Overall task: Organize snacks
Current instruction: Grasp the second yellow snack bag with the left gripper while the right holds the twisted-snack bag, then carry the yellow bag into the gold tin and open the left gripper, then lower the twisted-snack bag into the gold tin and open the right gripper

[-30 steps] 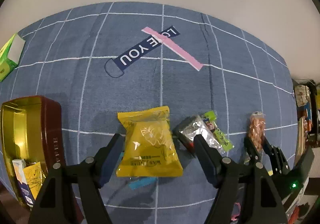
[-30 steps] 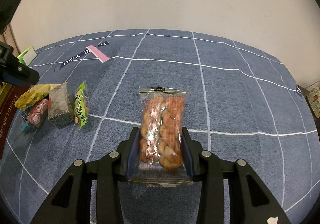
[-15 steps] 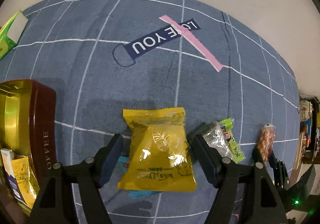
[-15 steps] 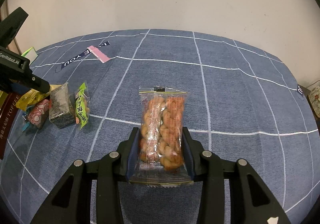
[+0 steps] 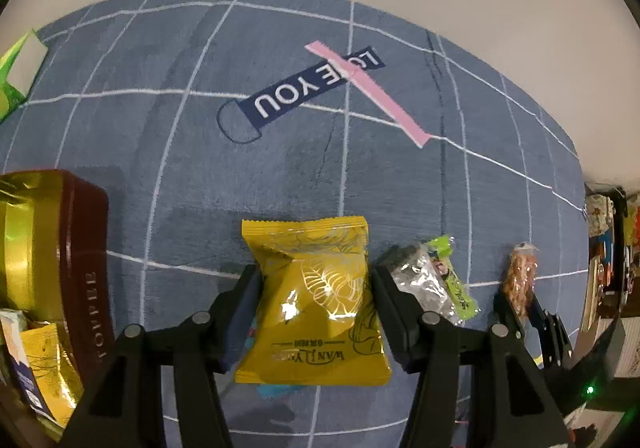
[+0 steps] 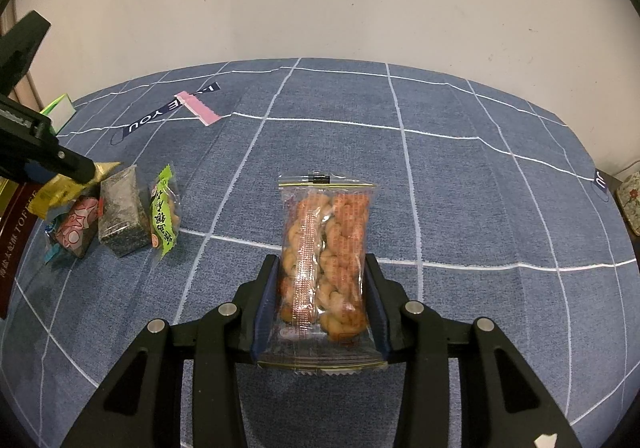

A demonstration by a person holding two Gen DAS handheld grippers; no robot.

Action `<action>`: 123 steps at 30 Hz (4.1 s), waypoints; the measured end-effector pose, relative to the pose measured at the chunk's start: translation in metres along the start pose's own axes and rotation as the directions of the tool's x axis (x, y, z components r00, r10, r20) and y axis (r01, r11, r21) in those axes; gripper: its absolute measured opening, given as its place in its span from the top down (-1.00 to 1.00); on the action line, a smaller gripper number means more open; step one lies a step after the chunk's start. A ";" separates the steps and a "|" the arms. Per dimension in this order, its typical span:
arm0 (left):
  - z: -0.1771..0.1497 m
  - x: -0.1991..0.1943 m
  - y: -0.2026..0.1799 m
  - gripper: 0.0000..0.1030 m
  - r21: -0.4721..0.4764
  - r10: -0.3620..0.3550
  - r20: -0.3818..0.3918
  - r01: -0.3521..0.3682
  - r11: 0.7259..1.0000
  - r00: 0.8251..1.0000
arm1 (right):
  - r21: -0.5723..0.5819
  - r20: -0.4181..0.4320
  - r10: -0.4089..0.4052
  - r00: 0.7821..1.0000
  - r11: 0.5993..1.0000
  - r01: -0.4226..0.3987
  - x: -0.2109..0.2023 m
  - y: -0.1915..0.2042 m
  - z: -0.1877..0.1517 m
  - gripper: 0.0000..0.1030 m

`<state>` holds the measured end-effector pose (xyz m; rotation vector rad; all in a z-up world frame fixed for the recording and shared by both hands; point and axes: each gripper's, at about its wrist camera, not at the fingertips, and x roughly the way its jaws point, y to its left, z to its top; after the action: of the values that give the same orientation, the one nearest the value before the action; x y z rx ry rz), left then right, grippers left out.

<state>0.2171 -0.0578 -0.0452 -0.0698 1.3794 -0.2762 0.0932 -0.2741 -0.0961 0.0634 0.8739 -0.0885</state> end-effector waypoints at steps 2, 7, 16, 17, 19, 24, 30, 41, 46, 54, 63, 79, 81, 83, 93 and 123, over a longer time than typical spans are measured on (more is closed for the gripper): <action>-0.002 -0.010 -0.001 -0.12 0.014 -0.002 0.017 0.002 1.000 1.000 | 0.000 0.000 0.000 1.000 1.000 0.000 0.000 0.000 0.000 0.25; -0.011 -0.037 -0.004 -0.12 0.056 0.002 0.058 -0.006 0.998 0.998 | 0.000 0.000 0.000 1.000 1.000 0.000 0.000 0.000 0.000 0.25; -0.045 -0.108 0.030 -0.12 0.098 0.053 0.139 -0.067 0.993 0.989 | 0.000 0.000 0.000 1.000 1.000 0.000 0.000 0.000 0.000 0.24; -0.050 -0.119 0.040 -0.12 0.102 0.070 0.153 -0.086 0.991 0.986 | 0.001 0.000 0.000 1.000 1.000 0.000 0.000 0.000 0.000 0.25; -0.059 -0.136 0.059 -0.12 0.105 0.113 0.178 -0.134 0.985 0.977 | 0.001 0.000 0.000 1.000 1.000 0.000 0.000 0.000 0.000 0.25; -0.075 -0.159 0.111 -0.12 0.057 0.216 0.202 -0.232 0.971 0.955 | 0.000 0.000 -0.002 1.000 1.000 0.002 -0.001 0.000 0.000 0.25; -0.093 -0.150 0.179 -0.12 -0.040 0.256 0.145 -0.253 0.967 0.956 | -0.002 0.000 -0.005 1.000 1.000 0.005 -0.001 0.002 0.000 0.25; -0.113 -0.107 0.227 -0.12 -0.059 0.267 0.049 -0.264 0.963 0.962 | -0.004 0.000 -0.006 1.000 1.000 0.006 -0.001 0.001 0.000 0.25; -0.117 -0.100 0.228 -0.12 -0.029 0.290 0.048 -0.289 0.957 0.956 | -0.003 0.000 -0.005 1.000 1.000 0.005 -0.002 0.001 0.000 0.25; -0.120 -0.092 0.229 -0.13 -0.009 0.299 0.041 -0.299 0.954 0.953 | -0.006 -0.001 -0.009 1.000 1.000 0.009 -0.002 0.001 0.001 0.25; -0.121 -0.093 0.230 -0.13 -0.015 0.287 0.051 -0.287 0.958 0.957 | -0.007 -0.001 -0.010 1.000 1.000 0.010 -0.002 0.001 0.001 0.25; -0.125 -0.099 0.227 -0.17 -0.015 0.283 0.103 -0.283 0.959 0.954 | -0.008 -0.002 -0.015 1.000 1.000 0.015 -0.002 -0.001 0.000 0.21; -0.125 -0.103 0.228 -0.18 -0.019 0.283 0.117 -0.283 0.959 0.952 | -0.008 -0.002 -0.017 1.000 1.000 0.017 -0.002 -0.002 0.001 0.20; -0.125 -0.106 0.228 -0.19 -0.024 0.286 0.129 -0.286 0.958 0.949 | -0.003 -0.003 -0.018 1.000 1.000 0.018 -0.002 -0.003 0.001 0.17; -0.136 -0.129 0.218 -0.19 -0.035 0.296 0.260 -0.297 0.954 0.919 | 0.009 -0.039 -0.029 0.999 1.000 0.030 0.002 -0.004 0.007 0.17; -0.208 -0.164 0.277 -0.19 -0.320 0.439 0.341 -0.337 0.886 0.831 | 0.111 -0.052 -0.078 0.996 0.990 0.083 -0.051 0.041 0.023 0.31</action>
<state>0.0303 0.2716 0.0138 -0.0450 0.9736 0.2515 0.0819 -0.2330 -0.0416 0.1367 0.9187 -0.2128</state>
